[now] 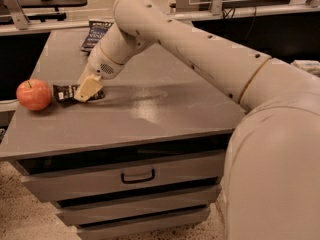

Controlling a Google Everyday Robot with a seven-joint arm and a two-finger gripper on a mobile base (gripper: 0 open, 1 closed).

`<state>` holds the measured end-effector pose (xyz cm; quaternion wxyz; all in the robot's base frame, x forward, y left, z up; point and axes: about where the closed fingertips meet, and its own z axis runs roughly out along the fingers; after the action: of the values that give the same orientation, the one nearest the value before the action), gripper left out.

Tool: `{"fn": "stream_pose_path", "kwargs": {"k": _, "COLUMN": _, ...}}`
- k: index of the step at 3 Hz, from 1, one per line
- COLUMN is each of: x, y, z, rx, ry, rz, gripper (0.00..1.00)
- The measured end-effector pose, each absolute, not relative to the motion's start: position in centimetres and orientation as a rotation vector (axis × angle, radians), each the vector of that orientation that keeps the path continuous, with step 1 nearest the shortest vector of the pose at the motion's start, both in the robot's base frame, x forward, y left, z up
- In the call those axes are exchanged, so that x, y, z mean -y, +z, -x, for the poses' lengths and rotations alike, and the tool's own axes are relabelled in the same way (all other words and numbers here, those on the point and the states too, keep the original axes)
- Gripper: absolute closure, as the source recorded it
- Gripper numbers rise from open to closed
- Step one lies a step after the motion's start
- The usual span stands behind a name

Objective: Move rxbar chocolate near apple

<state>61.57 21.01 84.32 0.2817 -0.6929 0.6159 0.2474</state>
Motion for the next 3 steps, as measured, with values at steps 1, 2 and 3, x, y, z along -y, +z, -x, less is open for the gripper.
{"fn": "stream_pose_path", "kwargs": {"k": 1, "x": -21.70, "y": 84.07, "z": -61.14, "rx": -1.641, "ry": 0.687, "rz": 1.864, "gripper": 0.15}}
{"fn": "stream_pose_path", "kwargs": {"k": 2, "x": -22.03, "y": 83.95, "z": -60.86, "rx": -1.637, "ry": 0.700, "rz": 1.869, "gripper": 0.00}}
{"fn": "stream_pose_path", "kwargs": {"k": 3, "x": -22.03, "y": 83.95, "z": -60.86, "rx": -1.636, "ry": 0.700, "rz": 1.869, "gripper": 0.00}}
